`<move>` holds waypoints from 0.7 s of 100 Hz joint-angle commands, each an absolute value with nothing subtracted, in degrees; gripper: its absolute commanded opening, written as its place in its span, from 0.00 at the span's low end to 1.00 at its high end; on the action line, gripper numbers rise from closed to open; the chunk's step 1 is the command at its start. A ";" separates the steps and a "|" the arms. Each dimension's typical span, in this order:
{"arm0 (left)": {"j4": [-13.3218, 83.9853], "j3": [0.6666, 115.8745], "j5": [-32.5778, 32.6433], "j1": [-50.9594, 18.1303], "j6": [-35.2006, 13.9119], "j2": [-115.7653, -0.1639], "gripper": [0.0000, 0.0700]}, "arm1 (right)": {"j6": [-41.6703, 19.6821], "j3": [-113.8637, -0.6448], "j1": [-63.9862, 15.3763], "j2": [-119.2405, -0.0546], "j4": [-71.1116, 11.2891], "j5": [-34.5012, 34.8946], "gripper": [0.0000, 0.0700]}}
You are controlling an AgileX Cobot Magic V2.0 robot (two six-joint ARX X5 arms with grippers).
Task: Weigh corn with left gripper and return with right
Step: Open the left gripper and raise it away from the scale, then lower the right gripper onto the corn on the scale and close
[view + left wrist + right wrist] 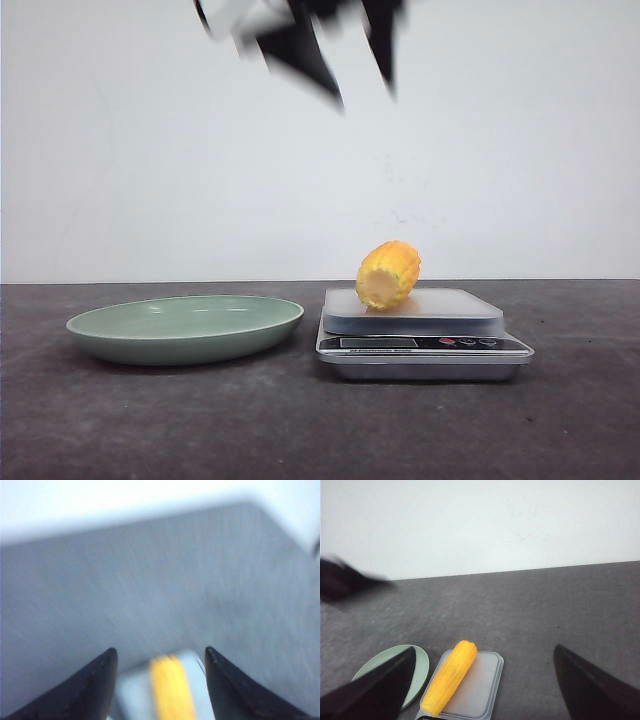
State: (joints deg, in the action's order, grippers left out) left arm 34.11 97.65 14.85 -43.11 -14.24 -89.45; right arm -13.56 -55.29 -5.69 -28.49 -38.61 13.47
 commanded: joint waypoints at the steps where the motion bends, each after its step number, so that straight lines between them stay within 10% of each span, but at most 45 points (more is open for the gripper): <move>1: 38.33 98.63 15.70 -40.64 -10.02 -85.25 0.46 | -13.04 -56.31 -6.20 -28.71 -38.24 13.54 0.78; 42: 63.13 98.56 21.21 -25.08 -8.54 -49.23 0.45 | -12.32 -56.31 -9.76 -28.75 -39.24 13.96 0.78; 70: 79.07 98.52 27.51 -24.71 -18.50 -27.73 0.45 | -12.19 -56.31 -12.19 -29.21 -40.12 14.13 0.78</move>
State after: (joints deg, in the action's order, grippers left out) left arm 75.99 97.84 25.78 -24.86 -14.83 -29.69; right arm -12.84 -55.29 -11.62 -28.56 -40.23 13.93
